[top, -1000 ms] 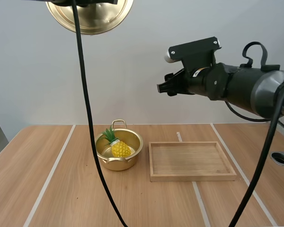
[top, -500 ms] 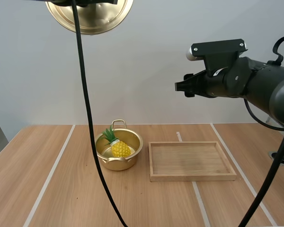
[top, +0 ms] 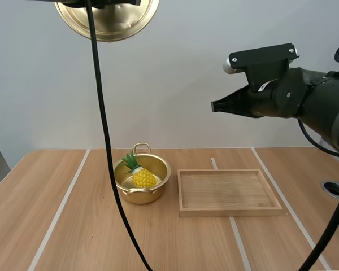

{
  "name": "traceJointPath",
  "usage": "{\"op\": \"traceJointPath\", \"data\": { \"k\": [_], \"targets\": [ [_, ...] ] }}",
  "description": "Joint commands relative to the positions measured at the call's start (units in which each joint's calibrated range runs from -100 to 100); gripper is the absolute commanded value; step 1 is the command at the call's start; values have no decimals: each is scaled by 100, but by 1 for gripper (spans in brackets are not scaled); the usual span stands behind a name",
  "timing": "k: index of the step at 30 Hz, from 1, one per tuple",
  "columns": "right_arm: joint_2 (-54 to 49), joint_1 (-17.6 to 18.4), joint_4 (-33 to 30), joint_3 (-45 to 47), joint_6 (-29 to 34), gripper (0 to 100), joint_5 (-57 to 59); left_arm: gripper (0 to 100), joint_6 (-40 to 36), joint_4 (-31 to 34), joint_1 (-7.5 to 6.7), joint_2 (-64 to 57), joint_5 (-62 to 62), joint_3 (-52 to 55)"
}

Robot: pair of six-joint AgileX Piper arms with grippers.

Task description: Open the pot, put the pineapple inside, and close it

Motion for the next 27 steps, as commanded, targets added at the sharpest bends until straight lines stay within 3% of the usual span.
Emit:
{"op": "traceJointPath", "data": {
  "k": [1,13,27],
  "targets": [
    [-319,-25,-49,18,11,0,-20,0,-51,-66,-12,-10,-131,-51],
    [-1163,-25,-309,18,11,0,192,0,-51,-89,-12,-10,-132,-51],
    [-1228,-25,-303,18,11,0,1020,0,-51,-87,-12,111,-66,-51]
  ]
}}
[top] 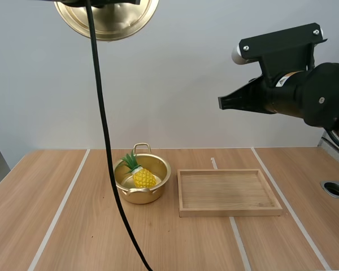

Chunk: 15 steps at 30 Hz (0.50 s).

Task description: Open the pot, put the pineapple inside, and close it

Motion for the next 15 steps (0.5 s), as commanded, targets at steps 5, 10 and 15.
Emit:
{"op": "traceJointPath", "data": {
  "k": [5,10,15],
  "targets": [
    [-66,-25,-21,18,2,0,39,0,-51,-77,-12,461,704,-51],
    [-66,-25,-21,18,2,0,39,0,-51,-65,-12,834,1184,-51],
    [-66,-25,-21,18,2,0,80,0,-51,-65,-12,1092,1375,33]
  ]
}}
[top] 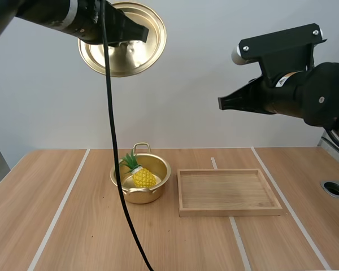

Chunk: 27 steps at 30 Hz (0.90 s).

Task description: Open the pot, put the pineapple inside, and close it

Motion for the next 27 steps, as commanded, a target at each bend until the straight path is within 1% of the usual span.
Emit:
{"op": "traceJointPath", "data": {
  "k": [1,3,11,22,27],
  "targets": [
    [-66,-25,-21,18,2,0,42,0,-51,-75,-12,138,-6,84],
    [-66,-25,-21,18,2,0,60,0,-60,-75,-12,224,13,148],
    [-66,-25,-21,18,2,0,132,0,-479,-88,-12,585,-17,260],
    [-66,-25,39,18,2,0,131,0,-491,-79,-12,1160,-113,308],
    [-66,-25,178,18,2,0,187,0,-335,-79,-12,1418,-82,611]
  ]
}}
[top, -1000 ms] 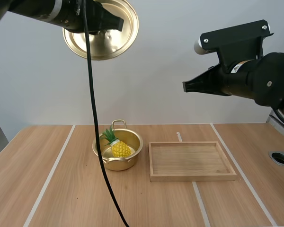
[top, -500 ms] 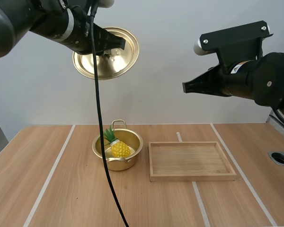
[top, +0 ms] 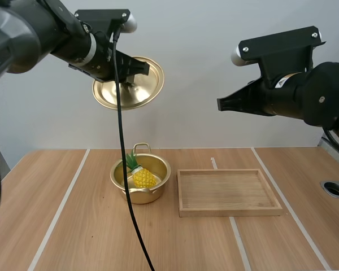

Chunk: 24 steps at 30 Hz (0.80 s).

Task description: Open the pot, put the pineapple inside, and close it

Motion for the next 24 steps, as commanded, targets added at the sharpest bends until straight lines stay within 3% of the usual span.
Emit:
{"op": "traceJointPath", "data": {
  "k": [1,13,24],
  "targets": [
    [-66,-25,74,18,2,0,23,0,101,-79,-20,162,-132,227],
    [-66,-25,74,18,2,0,23,0,520,-217,-20,547,-131,1190],
    [-66,-25,116,18,2,0,23,0,691,-226,-20,771,186,1300]
  ]
}}
